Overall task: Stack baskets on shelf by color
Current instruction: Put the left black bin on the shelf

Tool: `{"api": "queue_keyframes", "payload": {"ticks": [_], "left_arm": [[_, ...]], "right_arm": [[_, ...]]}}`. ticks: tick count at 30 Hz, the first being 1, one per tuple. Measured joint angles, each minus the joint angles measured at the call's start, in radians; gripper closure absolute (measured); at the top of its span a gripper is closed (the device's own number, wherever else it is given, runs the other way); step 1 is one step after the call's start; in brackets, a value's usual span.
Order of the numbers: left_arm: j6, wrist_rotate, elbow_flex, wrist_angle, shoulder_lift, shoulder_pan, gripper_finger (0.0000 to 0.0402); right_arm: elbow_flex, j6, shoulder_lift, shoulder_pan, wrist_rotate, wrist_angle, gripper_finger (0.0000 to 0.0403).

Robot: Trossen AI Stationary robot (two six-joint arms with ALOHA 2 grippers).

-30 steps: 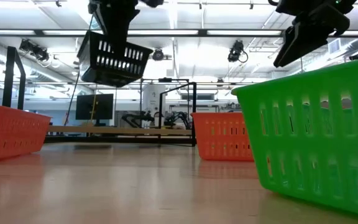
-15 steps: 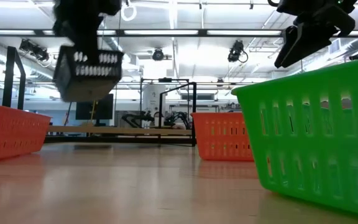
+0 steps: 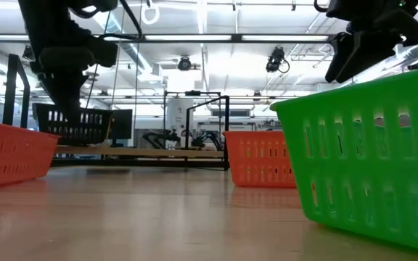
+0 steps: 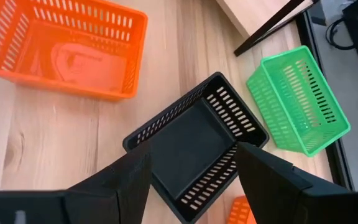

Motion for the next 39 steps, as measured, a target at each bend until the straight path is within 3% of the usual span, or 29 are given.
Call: {"api": "queue_keyframes", "payload": {"ticks": [16,31,39], "left_arm": [[0.05,0.034,0.0,-0.084,0.0,0.04,0.0377],[0.031,0.015,0.0,-0.143,0.0,0.04,0.0295],[0.023,0.015,0.005,-0.16,0.0,0.04,0.0274]], "right_arm": [[0.0,-0.015,0.0,0.0,-0.021,-0.016,0.0169],[0.0,-0.008,0.0,0.0,-0.041,-0.018,0.0169],[0.0,-0.013,0.0,0.0,-0.043,-0.017,0.0169]]}}
